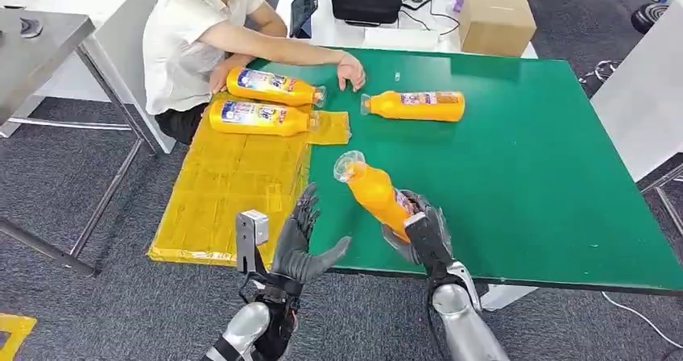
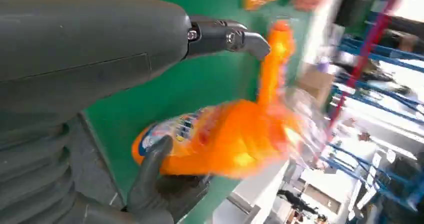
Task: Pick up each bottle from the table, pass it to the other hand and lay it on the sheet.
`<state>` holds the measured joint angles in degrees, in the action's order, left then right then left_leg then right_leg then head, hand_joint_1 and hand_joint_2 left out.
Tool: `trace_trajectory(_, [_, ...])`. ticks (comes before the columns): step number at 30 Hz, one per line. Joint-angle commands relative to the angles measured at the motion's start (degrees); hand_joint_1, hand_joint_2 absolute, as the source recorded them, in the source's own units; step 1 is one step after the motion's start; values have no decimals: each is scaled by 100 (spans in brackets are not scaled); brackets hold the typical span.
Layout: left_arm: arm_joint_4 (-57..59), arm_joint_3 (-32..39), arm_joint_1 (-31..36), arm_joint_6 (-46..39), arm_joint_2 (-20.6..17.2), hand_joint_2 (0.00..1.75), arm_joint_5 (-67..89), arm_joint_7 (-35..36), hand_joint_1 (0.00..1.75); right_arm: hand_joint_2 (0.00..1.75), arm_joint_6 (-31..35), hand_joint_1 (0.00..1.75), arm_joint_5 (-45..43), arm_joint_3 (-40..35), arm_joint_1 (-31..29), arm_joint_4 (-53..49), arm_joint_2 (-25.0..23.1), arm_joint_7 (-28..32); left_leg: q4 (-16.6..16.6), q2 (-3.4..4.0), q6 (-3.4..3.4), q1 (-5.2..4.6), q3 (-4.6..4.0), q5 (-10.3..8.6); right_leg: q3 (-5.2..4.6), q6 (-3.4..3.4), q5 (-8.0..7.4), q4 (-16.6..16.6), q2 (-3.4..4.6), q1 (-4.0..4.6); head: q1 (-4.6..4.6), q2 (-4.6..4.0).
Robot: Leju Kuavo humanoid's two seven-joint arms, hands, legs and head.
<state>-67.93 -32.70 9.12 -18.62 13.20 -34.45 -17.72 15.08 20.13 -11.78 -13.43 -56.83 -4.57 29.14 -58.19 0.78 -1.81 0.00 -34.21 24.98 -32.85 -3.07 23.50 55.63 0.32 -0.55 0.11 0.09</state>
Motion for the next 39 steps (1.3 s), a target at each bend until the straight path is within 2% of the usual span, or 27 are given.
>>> trace_trajectory(1, [698,-8,141,-390,-5,175,-712,90,0,175,336,143,-201,-948,158,-960,-58,83,2,-7,10,0,-11,6,-10,10,9,3,-8,0,-2,0])
trace_trajectory(14, [675,-29,151,-405,-26,175,-746,86,0,175,342,143,-241,-969,147,-922,-2,72,5,-22,12,-1,-24,2,-20,11,8,-2,-24,0,0,0])
trace_trajectory(15, [683,-36,154,-443,-30,175,-768,89,0,175,361,119,-261,-986,146,-925,3,89,3,-19,10,-1,-29,1,-25,9,6,-1,-22,0,0,0])
trace_trajectory(16, [697,-99,187,-425,-56,175,-763,93,0,175,371,133,-272,-1044,143,-936,-14,109,3,-17,7,-1,-34,-1,-31,7,4,-2,-21,0,0,0])
trace_trajectory(17, [686,-147,208,-369,-78,175,-736,46,0,175,351,175,-266,-1100,138,-938,-17,116,3,-19,10,-1,-28,2,-24,10,7,0,-22,0,0,0])
trace_trajectory(21, [645,-338,430,-94,-195,175,-656,-67,0,175,241,175,-307,-1429,69,-626,-90,56,2,-17,12,0,-29,2,-26,12,7,3,-20,1,0,0])
trace_trajectory(28, [198,-217,436,137,-143,175,-346,-425,0,175,67,175,-296,-1994,31,-134,-256,110,2,-12,10,2,-34,3,-30,9,4,0,-16,2,0,0])
trace_trajectory(39, [-178,84,333,531,-52,175,-450,-256,0,175,182,175,-75,-2449,-128,216,-333,113,1,-21,9,1,-38,2,-32,9,4,1,-22,1,0,0])
